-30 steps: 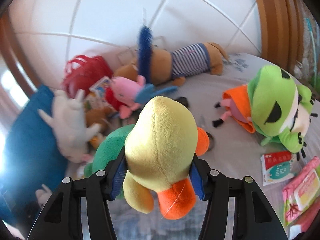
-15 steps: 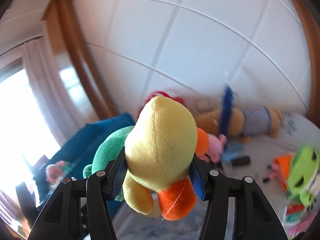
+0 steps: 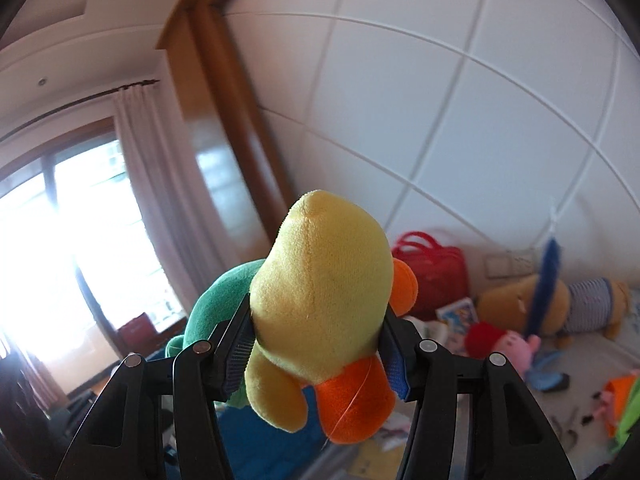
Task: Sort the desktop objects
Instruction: 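Lift both plush toys and carry them over the blue crate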
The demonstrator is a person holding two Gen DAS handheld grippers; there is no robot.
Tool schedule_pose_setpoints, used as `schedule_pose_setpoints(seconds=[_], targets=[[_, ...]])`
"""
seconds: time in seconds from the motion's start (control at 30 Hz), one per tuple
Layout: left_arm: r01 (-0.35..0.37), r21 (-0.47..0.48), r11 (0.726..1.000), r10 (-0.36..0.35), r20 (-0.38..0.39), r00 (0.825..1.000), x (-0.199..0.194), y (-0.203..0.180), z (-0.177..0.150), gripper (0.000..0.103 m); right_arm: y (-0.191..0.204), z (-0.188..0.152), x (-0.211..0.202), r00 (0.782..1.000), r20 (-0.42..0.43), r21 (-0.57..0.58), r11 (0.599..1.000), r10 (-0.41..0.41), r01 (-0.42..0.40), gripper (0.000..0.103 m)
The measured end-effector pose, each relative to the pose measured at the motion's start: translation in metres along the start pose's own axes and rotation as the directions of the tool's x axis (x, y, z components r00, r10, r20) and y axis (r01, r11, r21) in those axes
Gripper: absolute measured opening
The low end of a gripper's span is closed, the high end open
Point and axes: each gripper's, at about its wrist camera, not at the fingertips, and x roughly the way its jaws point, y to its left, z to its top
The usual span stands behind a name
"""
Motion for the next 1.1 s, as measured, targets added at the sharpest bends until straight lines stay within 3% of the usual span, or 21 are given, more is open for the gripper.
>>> schedule_pose_setpoints(seconds=[0.4, 0.67, 0.8, 1.1], targets=[[-0.082, 0.043, 0.996, 0.081, 0.011, 0.997, -0.029, 0.143, 0.026, 0.048, 0.121, 0.001, 0.080, 0.995, -0.018, 0.008, 0.995, 0.100, -0.100, 0.055], [-0.182, 0.136, 0.974, 0.186, -0.019, 0.982, 0.004, 0.236, 0.027, 0.049, 0.170, -0.011, 0.123, 0.998, -0.029, 0.028, 0.998, 0.052, -0.051, 0.055], [-0.193, 0.167, 0.967, 0.205, -0.056, 0.977, 0.046, 0.253, 0.018, 0.050, 0.184, -0.018, 0.141, 0.999, -0.050, 0.042, 0.999, 0.005, -0.003, 0.055], [-0.183, 0.231, 0.956, 0.215, -0.124, 0.969, 0.118, 0.248, 0.006, 0.055, 0.195, -0.015, 0.203, 0.985, -0.143, 0.017, 0.995, -0.099, 0.103, 0.056]])
